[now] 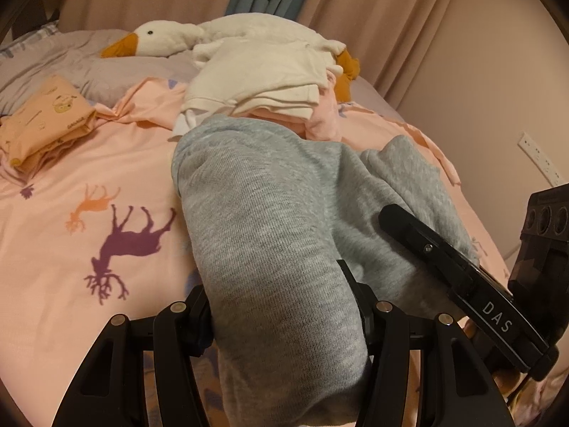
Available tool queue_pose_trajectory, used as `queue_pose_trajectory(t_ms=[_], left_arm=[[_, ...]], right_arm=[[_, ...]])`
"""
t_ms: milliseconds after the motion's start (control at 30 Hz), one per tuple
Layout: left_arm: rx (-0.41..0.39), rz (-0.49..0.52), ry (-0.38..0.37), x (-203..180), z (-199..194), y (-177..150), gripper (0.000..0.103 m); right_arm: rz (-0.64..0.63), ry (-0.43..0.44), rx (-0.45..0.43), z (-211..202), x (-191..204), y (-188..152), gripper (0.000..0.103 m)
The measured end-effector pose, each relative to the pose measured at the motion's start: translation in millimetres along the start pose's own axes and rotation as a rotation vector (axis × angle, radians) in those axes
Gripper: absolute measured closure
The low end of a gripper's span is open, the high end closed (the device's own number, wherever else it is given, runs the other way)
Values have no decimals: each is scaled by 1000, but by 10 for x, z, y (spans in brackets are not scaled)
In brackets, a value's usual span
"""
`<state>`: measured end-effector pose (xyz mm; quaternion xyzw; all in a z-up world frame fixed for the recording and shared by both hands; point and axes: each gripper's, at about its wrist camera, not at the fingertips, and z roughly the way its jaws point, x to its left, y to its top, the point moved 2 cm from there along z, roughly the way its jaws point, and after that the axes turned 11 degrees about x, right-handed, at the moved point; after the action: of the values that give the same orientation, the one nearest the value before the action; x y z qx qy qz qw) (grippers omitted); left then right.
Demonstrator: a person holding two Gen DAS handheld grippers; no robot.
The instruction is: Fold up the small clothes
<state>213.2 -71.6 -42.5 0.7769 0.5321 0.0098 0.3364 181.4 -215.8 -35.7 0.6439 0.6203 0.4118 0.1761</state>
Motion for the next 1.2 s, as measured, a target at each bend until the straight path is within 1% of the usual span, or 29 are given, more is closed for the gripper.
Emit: queue_pose_trajectory(t_ms=[400, 700, 900, 1067, 1200], left_arm=[[-22, -33, 0, 218, -232, -21, 46], [-33, -57, -2, 417, -314, -16, 46], [-13, -79, -4, 567, -233, -60, 46], [21, -105, -6, 668, -107, -127, 46], [33, -105, -1, 681, -59, -168, 46]], right_arm=[[-29, -5, 10, 55, 344, 18, 77], [-45, -10, 22, 157, 563, 56, 77], [-56, -26, 50, 296, 641, 8, 77], [-58, -44, 104, 449, 631, -69, 77], [-70, -61, 132, 509, 632, -134, 77]])
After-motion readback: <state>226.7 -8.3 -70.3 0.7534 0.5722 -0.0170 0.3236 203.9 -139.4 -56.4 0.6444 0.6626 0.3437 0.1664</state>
